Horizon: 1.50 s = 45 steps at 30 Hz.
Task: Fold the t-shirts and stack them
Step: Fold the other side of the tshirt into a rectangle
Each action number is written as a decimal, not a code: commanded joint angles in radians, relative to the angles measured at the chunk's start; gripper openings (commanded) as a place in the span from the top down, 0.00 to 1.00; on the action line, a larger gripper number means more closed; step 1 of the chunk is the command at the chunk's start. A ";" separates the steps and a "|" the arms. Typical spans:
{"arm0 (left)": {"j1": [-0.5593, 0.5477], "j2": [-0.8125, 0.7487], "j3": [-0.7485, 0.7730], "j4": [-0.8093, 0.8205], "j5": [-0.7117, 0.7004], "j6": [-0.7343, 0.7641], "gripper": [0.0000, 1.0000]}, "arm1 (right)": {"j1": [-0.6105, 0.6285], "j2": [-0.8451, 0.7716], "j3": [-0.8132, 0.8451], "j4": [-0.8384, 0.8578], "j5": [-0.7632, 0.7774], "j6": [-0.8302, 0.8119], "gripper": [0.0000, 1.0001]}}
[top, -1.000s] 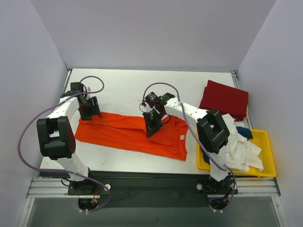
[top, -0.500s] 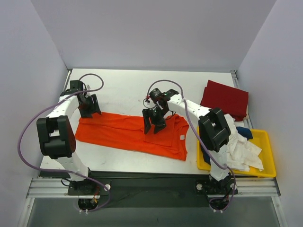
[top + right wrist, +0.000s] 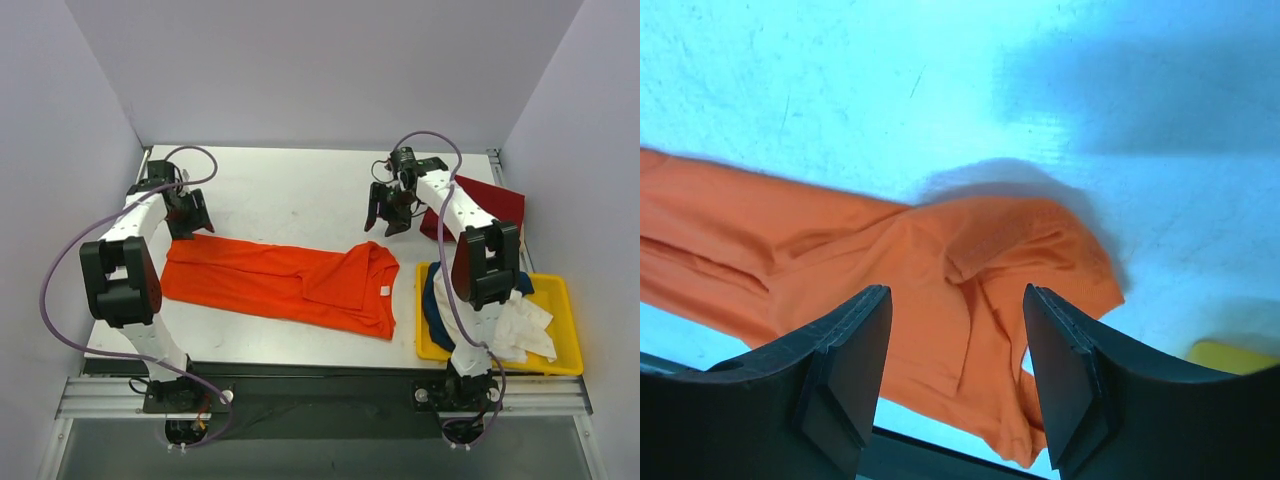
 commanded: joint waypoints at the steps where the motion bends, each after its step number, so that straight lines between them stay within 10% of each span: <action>1: 0.004 0.031 0.045 0.004 -0.005 -0.007 0.32 | 0.003 0.047 0.053 -0.048 0.024 -0.022 0.44; 13: 0.007 0.080 0.024 0.013 -0.015 -0.012 0.32 | 0.008 0.142 0.063 -0.055 0.053 -0.034 0.50; 28: 0.042 0.085 -0.036 0.056 0.004 -0.026 0.32 | 0.003 0.184 0.008 -0.072 0.030 -0.060 1.00; 45: 0.153 0.099 -0.163 0.157 0.001 -0.059 0.32 | -0.072 0.088 -0.087 0.017 0.076 0.050 1.00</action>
